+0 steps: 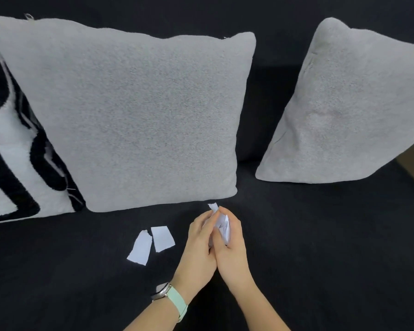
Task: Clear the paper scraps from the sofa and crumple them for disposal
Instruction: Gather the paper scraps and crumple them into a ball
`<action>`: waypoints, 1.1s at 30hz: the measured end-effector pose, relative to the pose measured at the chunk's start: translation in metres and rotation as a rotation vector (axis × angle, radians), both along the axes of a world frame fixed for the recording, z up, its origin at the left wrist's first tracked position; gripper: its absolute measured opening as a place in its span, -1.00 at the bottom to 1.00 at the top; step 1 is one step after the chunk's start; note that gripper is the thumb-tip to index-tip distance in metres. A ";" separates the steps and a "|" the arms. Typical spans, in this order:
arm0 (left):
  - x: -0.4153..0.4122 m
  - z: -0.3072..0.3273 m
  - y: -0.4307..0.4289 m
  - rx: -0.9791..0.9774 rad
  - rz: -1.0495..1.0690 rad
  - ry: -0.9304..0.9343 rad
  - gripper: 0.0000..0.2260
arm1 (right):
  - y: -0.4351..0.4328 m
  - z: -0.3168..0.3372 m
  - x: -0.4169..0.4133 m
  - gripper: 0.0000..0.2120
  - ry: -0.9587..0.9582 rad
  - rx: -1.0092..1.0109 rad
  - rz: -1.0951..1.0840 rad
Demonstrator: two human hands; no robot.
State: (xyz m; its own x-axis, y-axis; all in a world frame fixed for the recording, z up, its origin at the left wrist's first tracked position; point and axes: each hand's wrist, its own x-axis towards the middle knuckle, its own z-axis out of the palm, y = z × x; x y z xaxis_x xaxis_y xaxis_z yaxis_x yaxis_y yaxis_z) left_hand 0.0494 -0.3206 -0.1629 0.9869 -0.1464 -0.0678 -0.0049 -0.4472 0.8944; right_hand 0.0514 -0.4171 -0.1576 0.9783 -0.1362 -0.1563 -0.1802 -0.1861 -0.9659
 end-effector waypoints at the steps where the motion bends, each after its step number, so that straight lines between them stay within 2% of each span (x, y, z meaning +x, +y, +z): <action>1: -0.002 -0.001 0.007 -0.003 0.008 -0.007 -0.37 | 0.007 0.001 -0.001 -0.59 0.001 0.005 0.009; 10: -0.020 0.004 0.063 -0.041 0.094 0.011 -0.42 | 0.062 0.000 -0.013 -0.58 0.009 -0.016 0.076; 14: -0.025 0.009 0.085 0.039 0.124 -0.035 -0.70 | 0.087 0.000 -0.016 -0.58 0.022 0.005 0.116; 16: -0.030 0.004 0.096 0.043 0.117 -0.044 -0.62 | 0.098 -0.003 -0.017 -0.59 0.041 0.004 0.132; 18: -0.035 -0.001 0.107 0.061 0.199 -0.066 -0.53 | 0.108 -0.007 -0.018 -0.58 0.063 -0.001 0.150; 21: -0.036 -0.009 0.116 0.082 0.203 -0.048 -0.50 | 0.117 -0.015 -0.019 -0.60 0.095 -0.032 0.172; 28: -0.043 -0.030 0.130 0.190 0.068 0.023 -0.42 | 0.127 -0.032 -0.026 -0.59 0.144 -0.096 0.230; 33: -0.044 -0.040 0.136 0.342 0.051 -0.011 -0.38 | 0.125 -0.039 -0.030 -0.50 0.093 -0.294 0.287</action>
